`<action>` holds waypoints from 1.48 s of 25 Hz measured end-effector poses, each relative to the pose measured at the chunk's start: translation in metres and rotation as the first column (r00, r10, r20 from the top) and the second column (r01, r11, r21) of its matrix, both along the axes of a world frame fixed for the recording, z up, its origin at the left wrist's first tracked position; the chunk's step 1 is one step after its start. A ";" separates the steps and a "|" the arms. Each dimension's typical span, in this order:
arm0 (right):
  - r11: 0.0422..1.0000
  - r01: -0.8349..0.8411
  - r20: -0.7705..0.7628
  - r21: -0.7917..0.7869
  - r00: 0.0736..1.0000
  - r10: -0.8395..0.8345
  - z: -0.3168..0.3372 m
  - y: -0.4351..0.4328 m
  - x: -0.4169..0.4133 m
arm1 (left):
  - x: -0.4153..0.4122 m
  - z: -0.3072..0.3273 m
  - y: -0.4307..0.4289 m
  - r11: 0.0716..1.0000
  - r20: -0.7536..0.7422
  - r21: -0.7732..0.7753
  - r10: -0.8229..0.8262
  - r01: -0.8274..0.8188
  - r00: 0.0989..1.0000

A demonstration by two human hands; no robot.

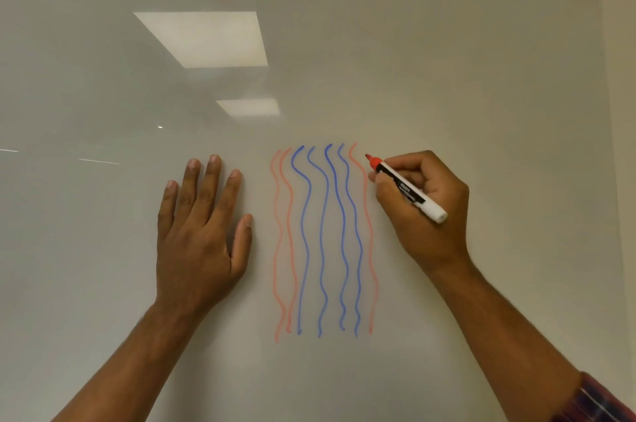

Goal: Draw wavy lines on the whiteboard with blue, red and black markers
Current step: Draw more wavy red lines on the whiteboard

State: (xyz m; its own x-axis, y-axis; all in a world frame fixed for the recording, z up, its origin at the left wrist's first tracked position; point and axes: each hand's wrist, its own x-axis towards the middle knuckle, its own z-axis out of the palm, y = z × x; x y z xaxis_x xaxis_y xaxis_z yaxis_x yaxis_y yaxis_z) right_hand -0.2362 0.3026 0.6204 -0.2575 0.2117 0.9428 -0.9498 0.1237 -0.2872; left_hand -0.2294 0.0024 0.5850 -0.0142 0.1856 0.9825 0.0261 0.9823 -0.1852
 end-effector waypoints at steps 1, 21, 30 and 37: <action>0.999 0.046 -0.026 0.010 0.999 -0.046 0.006 -0.003 -0.005 | 0.000 0.000 0.000 1.000 0.001 -0.001 0.000 0.000 1.000; 0.986 0.144 0.025 0.080 0.989 -0.147 -0.026 0.010 -0.004 | -0.002 0.000 -0.001 1.000 -0.007 -0.005 -0.002 0.002 1.000; 0.950 0.287 0.129 0.122 0.944 -0.302 -0.142 0.015 0.003 | -0.002 -0.001 0.000 1.000 -0.003 -0.001 -0.005 0.005 1.000; 0.924 0.325 0.155 0.202 0.921 -0.358 -0.194 0.010 0.009 | 0.005 -0.012 0.004 0.999 0.020 0.038 -0.026 0.026 0.999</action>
